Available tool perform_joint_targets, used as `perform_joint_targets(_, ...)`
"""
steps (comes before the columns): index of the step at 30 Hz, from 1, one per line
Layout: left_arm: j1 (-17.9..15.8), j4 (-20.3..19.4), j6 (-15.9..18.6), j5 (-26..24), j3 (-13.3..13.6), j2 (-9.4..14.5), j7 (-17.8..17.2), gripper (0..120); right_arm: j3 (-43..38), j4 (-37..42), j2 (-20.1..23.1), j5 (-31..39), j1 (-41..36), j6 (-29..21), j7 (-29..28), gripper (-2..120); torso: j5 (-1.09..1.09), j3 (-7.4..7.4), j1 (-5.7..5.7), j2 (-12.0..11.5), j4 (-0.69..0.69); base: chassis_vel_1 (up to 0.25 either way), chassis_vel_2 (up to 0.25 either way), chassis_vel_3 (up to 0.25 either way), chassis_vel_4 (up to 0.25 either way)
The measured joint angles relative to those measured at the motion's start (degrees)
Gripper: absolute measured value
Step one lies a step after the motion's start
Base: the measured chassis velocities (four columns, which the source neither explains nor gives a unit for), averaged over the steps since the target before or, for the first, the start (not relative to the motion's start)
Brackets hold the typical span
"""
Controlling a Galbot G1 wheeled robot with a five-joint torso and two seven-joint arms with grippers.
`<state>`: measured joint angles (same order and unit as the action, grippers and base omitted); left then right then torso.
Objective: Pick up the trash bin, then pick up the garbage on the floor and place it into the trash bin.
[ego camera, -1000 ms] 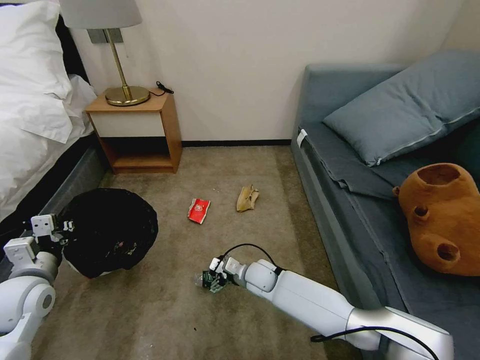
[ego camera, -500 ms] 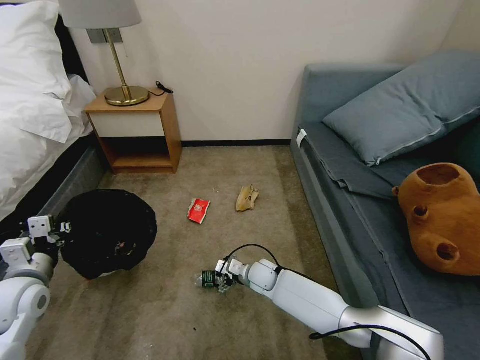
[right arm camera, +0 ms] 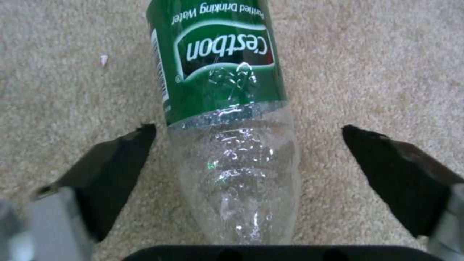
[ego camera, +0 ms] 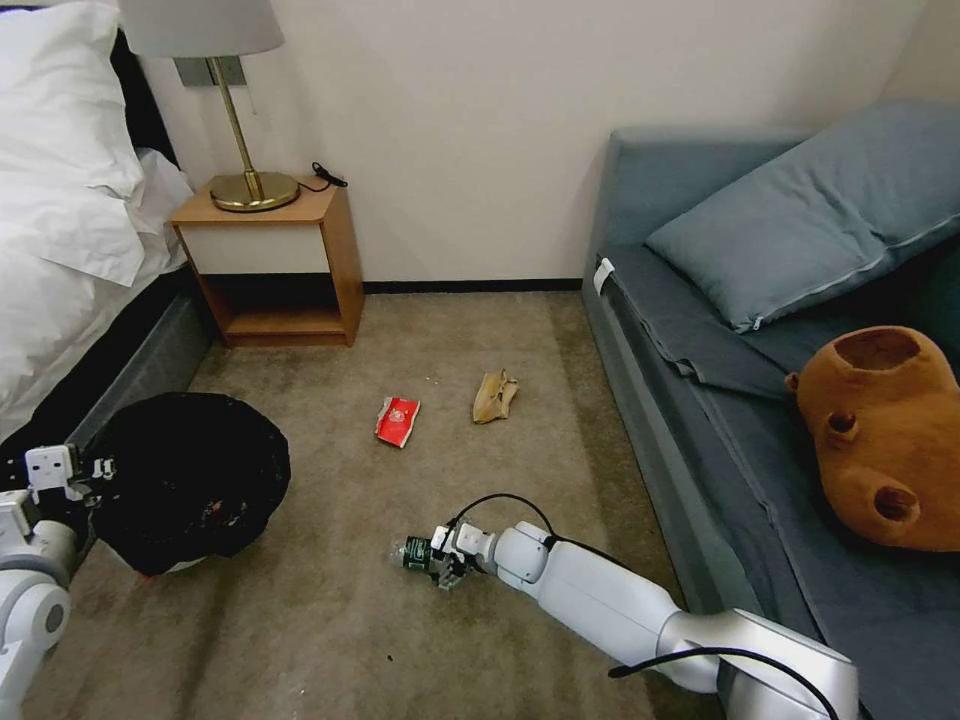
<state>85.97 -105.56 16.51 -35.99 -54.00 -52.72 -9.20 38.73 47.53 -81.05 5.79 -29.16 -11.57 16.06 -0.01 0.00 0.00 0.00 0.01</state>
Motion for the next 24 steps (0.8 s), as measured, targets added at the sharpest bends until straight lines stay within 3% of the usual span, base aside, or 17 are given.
perform_joint_targets(2, 0.0, 0.0, -0.1, 0.0, 0.0, -0.1, 0.0, 6, -0.2, -0.5, -0.2, -0.1, -0.2, 0.5, 0.0, 82, 0.00, 0.00, 0.00, 0.0, 0.00, 0.000, 0.000, 0.000, 0.000)
perform_joint_targets(14, -0.3, 0.0, -0.1, 0.0, 0.4, -0.2, 0.1, 6, -0.9, -0.8, 0.4, -0.3, -0.4, 1.5, 0.3, 45, 0.00, 0.00, 0.00, 0.0, -0.01, 0.000, 0.000, 0.000, 0.000)
perform_joint_targets(17, -0.3, -0.2, -0.3, 0.0, 0.5, -0.3, 0.1, 6, -1.2, -0.5, 0.7, -0.2, -0.4, 1.6, 0.3, 30, 0.01, 0.00, 0.00, 0.0, -0.01, 0.000, 0.000, 0.000, 0.000)
perform_joint_targets(24, -0.1, -0.7, -0.4, 0.1, 0.5, -0.5, 0.1, 6, -1.8, 2.0, 1.9, 0.6, -0.3, 1.5, -0.1, 20, 0.02, 0.00, 0.00, 0.0, -0.01, 0.000, 0.000, 0.000, 0.000)
